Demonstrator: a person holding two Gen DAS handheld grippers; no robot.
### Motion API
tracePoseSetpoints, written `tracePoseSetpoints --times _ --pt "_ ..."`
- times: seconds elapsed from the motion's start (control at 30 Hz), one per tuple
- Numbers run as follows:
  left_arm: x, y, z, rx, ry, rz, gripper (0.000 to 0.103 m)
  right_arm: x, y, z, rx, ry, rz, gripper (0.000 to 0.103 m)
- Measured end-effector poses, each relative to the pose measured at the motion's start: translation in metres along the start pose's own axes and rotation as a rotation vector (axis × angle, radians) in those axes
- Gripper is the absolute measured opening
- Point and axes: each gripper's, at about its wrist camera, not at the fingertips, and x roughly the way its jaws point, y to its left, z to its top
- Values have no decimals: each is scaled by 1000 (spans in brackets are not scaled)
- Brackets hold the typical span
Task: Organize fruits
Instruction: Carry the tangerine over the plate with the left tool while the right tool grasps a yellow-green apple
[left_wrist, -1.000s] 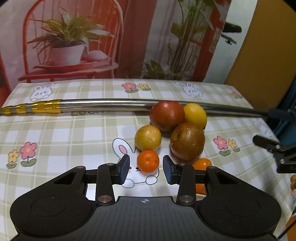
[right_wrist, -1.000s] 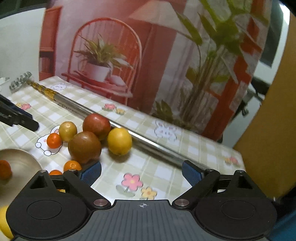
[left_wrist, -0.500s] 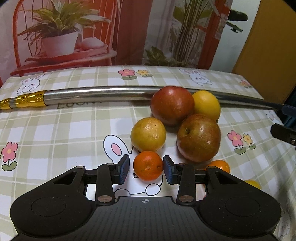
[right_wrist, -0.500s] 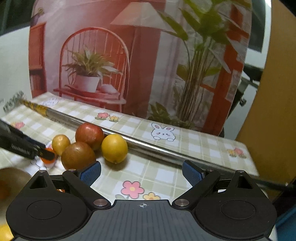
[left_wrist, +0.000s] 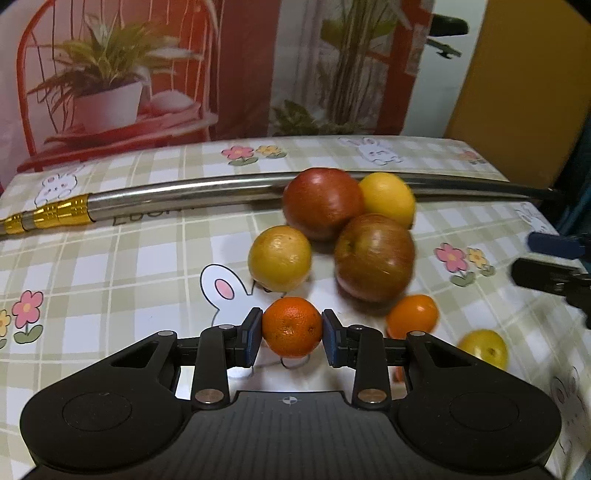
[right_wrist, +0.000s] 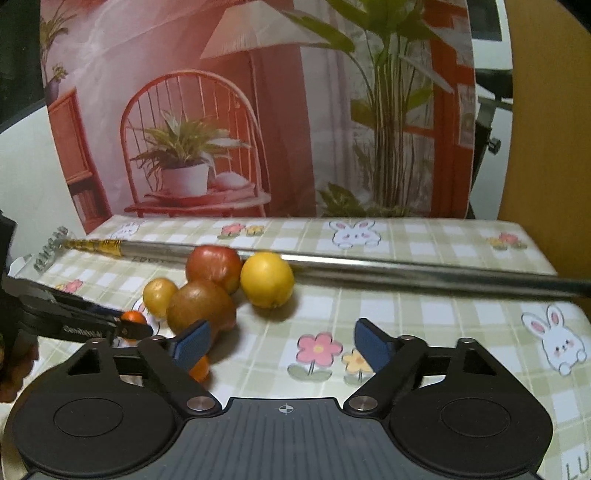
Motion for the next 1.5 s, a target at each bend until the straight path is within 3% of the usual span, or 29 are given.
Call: tracePoseSetpoints --times 0.2,0.43,0.6,0.83,1.13,1.5 --pt "-32 -8 -13 30 -34 -25 36 1 13 -10 -21 59 55 65" --pt "-61 2 -38 -35 -53 -36 36 12 40 -25 -98 148 115 52" --pt "-77 17 -51 -120 -62 -32 36 14 39 -29 -31 161 153 50" --pt "-92 20 -64 -118 -60 -13 36 21 31 -36 71 197 199 47" --pt "-99 21 -83 -124 -29 -18 36 20 23 -49 152 197 190 44" --pt "-101 10 -93 -86 -2 -22 36 4 22 -51 157 161 153 44"
